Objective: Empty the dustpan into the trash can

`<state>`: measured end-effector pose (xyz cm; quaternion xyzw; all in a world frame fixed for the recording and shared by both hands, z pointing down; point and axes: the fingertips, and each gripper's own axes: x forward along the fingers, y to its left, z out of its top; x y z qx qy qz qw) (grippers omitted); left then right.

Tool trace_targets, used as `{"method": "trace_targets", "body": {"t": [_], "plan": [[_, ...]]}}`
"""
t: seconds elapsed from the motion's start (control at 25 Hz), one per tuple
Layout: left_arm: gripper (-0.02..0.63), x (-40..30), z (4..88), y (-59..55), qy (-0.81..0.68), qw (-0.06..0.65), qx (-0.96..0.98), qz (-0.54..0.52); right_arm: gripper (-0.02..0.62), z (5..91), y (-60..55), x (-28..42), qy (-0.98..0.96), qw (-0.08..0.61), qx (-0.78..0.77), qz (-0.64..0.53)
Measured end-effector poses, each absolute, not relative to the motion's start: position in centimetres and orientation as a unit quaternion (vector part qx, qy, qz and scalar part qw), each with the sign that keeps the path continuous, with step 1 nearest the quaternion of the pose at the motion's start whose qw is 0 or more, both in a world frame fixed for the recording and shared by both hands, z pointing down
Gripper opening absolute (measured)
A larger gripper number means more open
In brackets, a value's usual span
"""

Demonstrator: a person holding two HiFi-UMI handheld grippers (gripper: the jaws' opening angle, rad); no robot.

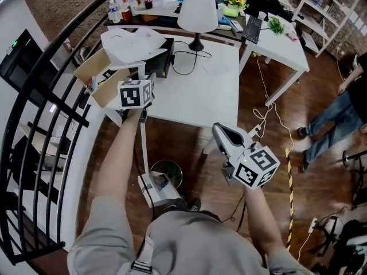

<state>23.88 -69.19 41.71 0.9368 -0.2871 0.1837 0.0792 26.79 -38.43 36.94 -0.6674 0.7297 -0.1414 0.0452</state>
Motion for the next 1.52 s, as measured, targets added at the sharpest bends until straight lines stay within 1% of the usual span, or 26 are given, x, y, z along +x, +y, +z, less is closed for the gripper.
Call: {"method": "trace_targets", "body": {"t": [0.2,0.44,0.76,1.12,1.32,1.52], "plan": [[0.195,26.9,43.8,-70.7,-0.278,0.087,0.935,0.201,0.0,37.2,-39.5,28.2,0.724,0.042,-0.674,-0.142],[0.195,28.7,45.3,-72.4,-0.279,0.093,0.931,0.215,0.0,38.3,-41.3,28.0,0.726,0.039,-0.668,-0.156],[0.193,29.5,45.9,-73.8,-0.278,0.098,0.932,0.21,0.0,39.2,-44.1,27.6,0.736,0.03,-0.657,-0.163],[0.193,28.8,45.8,-74.5,-0.281,0.1,0.931,0.209,0.0,40.1,-48.6,27.6,0.753,0.014,-0.637,-0.166],[0.193,30.2,46.7,-75.2,-0.287,0.1,0.928,0.215,0.0,41.0,-51.5,28.9,0.773,0.01,-0.61,-0.174],[0.193,31.9,48.2,-75.0,-0.306,0.096,0.912,0.256,0.0,40.8,-54.1,31.5,0.795,0.015,-0.579,-0.181]]}}
